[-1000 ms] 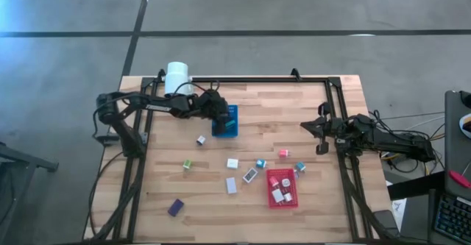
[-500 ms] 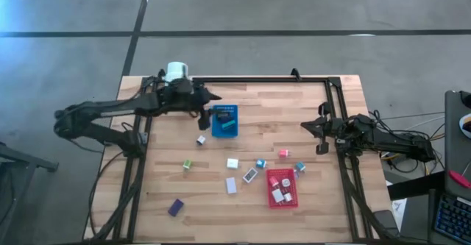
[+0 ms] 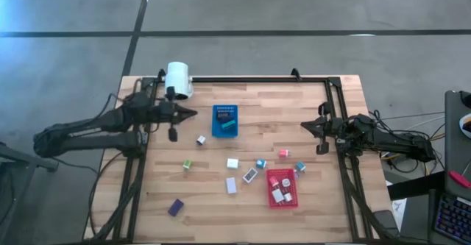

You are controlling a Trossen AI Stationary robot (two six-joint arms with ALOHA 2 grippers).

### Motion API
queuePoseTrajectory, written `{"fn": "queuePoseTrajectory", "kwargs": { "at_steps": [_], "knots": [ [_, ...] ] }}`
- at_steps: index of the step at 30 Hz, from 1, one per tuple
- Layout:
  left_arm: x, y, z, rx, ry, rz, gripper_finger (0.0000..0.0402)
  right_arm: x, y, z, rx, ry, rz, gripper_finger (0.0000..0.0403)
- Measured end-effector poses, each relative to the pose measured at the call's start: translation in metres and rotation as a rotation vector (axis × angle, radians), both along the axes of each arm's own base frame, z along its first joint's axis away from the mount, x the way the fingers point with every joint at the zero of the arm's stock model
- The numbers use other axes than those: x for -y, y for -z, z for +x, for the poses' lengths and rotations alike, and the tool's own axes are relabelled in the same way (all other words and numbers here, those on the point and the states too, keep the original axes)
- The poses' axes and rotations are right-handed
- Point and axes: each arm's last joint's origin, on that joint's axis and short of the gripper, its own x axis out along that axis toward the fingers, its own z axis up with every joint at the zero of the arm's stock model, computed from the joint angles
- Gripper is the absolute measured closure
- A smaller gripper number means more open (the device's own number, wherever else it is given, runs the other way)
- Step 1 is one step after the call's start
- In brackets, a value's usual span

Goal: Pick & Place Office items
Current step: Put the right blue charger adapter into the red bin

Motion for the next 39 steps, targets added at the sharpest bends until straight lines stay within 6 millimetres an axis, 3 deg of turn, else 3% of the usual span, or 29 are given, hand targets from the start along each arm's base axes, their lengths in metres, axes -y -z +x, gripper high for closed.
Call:
{"fn": "queuePoseTrajectory", "kwargs": {
  "at_steps": [7, 15, 29, 39],
  "knots": [
    [0.011, 0.028, -0.034, 0.089, -0.002, 0.014, 0.0396, 0.000, 0.001, 0.001, -0.006, -0.003, 0.017, 0.0394],
    [0.017, 0.057, -0.053, 0.172, -0.009, 0.041, 0.0395, 0.000, 0.001, 0.001, -0.015, -0.003, 0.016, 0.0394],
    [0.015, 0.095, -0.055, 0.137, -0.104, 0.049, 0.0399, 0.000, 0.002, 0.002, -0.030, 0.001, -0.002, 0.0394],
    [0.014, 0.109, -0.053, 0.112, -0.104, 0.064, 0.0396, 0.000, 0.002, 0.002, -0.030, 0.001, -0.005, 0.0394]
  ]
}}
